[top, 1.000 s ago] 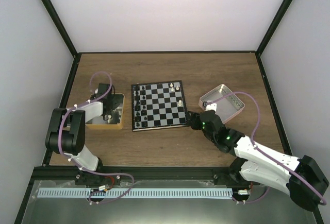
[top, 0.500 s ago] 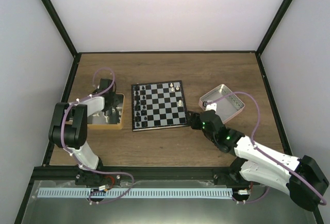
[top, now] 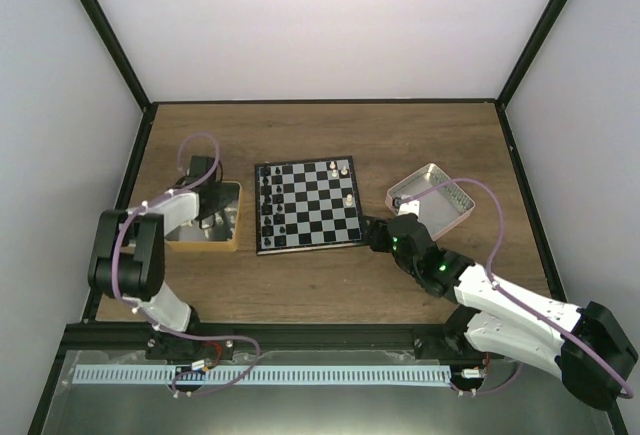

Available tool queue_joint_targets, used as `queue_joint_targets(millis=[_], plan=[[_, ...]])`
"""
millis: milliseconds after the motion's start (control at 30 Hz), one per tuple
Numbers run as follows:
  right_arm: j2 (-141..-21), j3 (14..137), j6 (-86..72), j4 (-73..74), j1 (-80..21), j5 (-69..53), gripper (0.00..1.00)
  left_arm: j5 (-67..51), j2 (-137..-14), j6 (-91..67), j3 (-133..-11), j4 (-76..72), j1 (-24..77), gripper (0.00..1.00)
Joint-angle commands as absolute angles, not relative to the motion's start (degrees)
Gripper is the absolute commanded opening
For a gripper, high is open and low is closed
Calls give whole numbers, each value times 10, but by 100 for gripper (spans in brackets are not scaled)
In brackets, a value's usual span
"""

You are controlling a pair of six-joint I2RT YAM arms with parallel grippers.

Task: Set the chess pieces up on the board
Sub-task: Pick up the chess piece from the storage box.

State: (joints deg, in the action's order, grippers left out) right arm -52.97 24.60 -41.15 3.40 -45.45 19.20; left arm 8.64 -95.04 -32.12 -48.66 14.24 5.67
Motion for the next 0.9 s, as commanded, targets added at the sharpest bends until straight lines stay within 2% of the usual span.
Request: queue_joint_targets(millis=[0, 133, 400, 533, 633, 733, 867], plan=[[-523, 266, -410, 29, -450, 175, 69, 55, -866, -327, -456, 161, 61, 11], [-516, 268, -412, 17, -451, 137, 70, 16, -787, -321, -430, 175, 67, 11], [-540, 331, -383, -10, -443, 5, 71, -165, -660, -281, -399, 123, 91, 14], [-570, 382, -379, -11, -430, -79, 71, -258, -640, -283, -385, 51, 124, 14], [-592, 422, -380, -9, -412, -122, 71, -315, -634, -291, -365, -68, 159, 14], [-629, 458, -382, -20, -395, -161, 73, -329, -639, -281, -339, -172, 188, 14], [-705, 528, -362, -3, -388, -197, 72, -350, -664, -219, -344, -212, 216, 14]])
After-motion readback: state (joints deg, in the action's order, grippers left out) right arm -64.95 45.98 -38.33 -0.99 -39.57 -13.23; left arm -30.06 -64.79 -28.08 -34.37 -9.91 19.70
